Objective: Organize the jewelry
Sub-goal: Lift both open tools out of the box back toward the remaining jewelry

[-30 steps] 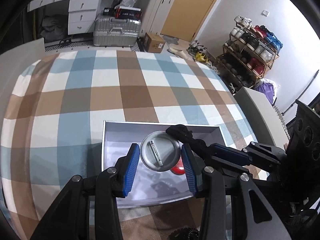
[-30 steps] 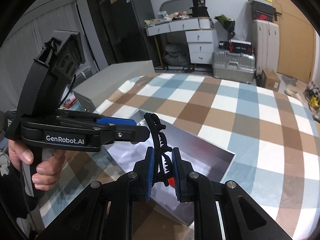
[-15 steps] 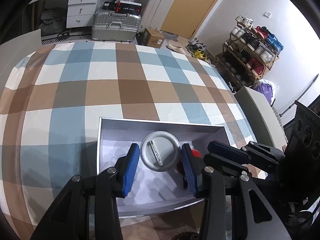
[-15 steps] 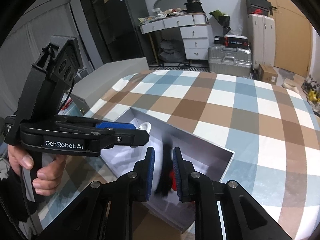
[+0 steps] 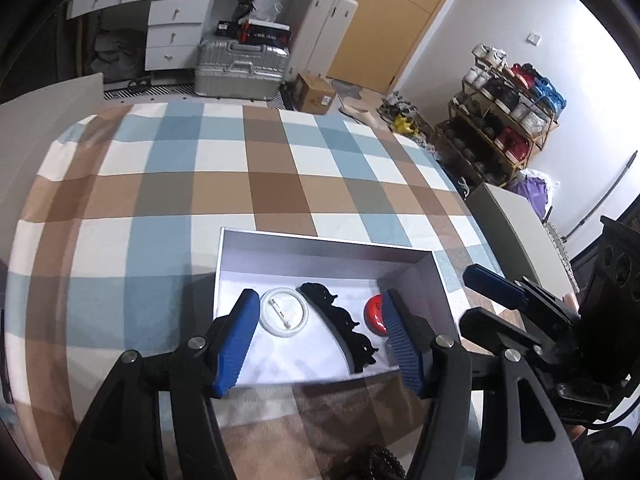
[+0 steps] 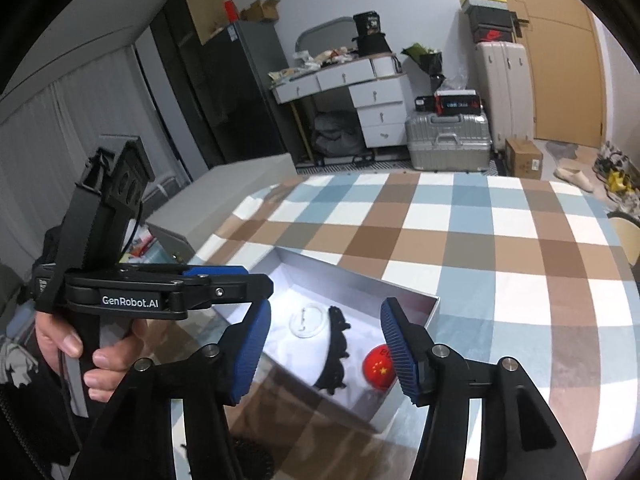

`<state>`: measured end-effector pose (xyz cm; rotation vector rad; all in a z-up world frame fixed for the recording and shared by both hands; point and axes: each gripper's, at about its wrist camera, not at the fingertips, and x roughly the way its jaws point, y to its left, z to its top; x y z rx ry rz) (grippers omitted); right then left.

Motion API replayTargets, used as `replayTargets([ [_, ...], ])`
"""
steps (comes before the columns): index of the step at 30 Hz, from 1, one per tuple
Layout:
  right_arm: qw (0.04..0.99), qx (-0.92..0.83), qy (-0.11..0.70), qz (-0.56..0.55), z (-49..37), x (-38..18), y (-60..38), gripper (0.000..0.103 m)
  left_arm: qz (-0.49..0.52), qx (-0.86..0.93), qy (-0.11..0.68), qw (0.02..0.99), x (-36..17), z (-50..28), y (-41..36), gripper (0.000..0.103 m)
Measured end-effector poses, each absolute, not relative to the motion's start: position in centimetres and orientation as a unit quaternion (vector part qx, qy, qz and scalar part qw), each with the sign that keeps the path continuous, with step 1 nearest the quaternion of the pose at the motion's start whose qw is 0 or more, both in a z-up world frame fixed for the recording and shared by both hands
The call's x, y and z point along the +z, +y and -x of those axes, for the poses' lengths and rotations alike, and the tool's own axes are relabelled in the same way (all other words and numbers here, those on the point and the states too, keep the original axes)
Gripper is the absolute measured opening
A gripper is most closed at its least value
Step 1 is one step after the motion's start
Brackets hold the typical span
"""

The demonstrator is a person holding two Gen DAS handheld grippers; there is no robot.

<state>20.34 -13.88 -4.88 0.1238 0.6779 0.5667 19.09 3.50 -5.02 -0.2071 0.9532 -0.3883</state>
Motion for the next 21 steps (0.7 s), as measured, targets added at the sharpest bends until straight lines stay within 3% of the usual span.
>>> replayTargets([
  [8,0.907,0.286,0.3,-0.069,-17.0,-3.6,-13.9,0.078,0.059,-0.146,0.418,0.895,-3.4,-16.0,2.9,0.061],
  [10,0.912,0.275,0.297,-0.072,-16.2,-3.3,-13.9,0.081,0.053,-0.14,0.405,0.902,-3.0,-15.0,2.7,0.068],
  [15,0.918,0.268,0.282,-0.078,-14.2,-2.8,-14.3,0.082,0.037,-0.13,0.382,0.914,-2.5,-13.1,2.3,0.07],
  [18,0.923,0.263,0.272,-0.075,-12.7,-2.5,-14.4,0.09,0.037,-0.117,0.369,0.921,-2.5,-12.1,2.4,0.08],
  [21,0.919,0.267,0.277,-0.086,-11.6,-2.9,-14.6,0.103,0.051,-0.103,0.354,0.928,-2.5,-11.0,3.0,0.081],
])
